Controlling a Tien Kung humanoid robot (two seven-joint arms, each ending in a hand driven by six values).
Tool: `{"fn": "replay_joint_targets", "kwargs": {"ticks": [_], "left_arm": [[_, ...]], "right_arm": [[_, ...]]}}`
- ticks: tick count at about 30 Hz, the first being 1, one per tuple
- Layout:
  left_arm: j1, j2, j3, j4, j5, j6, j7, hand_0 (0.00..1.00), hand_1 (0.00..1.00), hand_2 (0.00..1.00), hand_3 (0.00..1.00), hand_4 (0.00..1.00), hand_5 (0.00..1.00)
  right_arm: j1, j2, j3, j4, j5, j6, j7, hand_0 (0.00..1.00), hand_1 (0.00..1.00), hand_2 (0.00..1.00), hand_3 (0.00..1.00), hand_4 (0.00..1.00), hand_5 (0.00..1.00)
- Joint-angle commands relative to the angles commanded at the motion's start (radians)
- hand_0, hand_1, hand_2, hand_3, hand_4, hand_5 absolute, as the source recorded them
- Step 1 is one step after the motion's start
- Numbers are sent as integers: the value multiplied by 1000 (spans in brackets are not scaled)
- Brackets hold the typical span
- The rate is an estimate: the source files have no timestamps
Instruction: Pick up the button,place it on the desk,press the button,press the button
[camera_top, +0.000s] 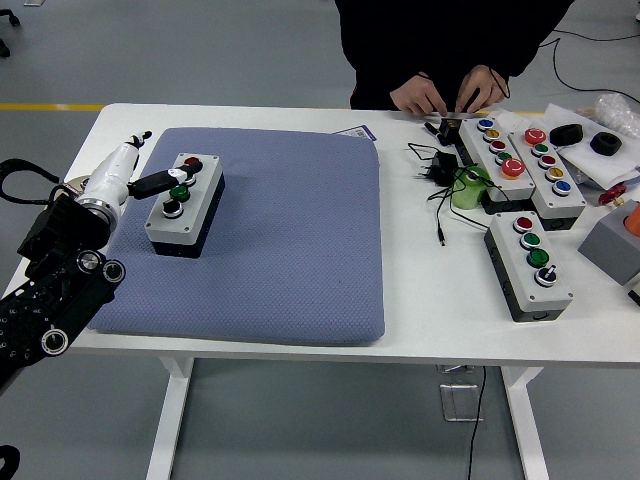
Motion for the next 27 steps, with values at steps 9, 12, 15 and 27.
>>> {"fn": "replay_joint_targets", "kwargs": {"ticks": [9, 12, 15, 27], "left_arm": [[-11, -31, 42, 49, -2, -14, 28, 998, 998, 998, 998, 998, 733], [-21, -44, 50, 71, -1, -15, 39, 998, 998, 998, 998, 998, 733], [-29, -52, 55, 89, -5, -25, 44, 998, 998, 998, 998, 998, 732], [-69, -81, 96, 172, 51, -90, 87, 998, 998, 998, 998, 998, 729]], "right_arm": [[-1, 0, -1, 0, 3, -1, 0, 751, 708, 718, 586, 184, 141], [-1, 0, -2, 0, 3, -1, -1, 751, 708, 718, 586, 184, 141], [-2, -1, -3, 0, 3, -1, -1, 751, 708, 718, 586, 184, 141], [-9, -3, 0, 0, -4, -1, -3, 752, 706, 718, 587, 184, 141]]}}
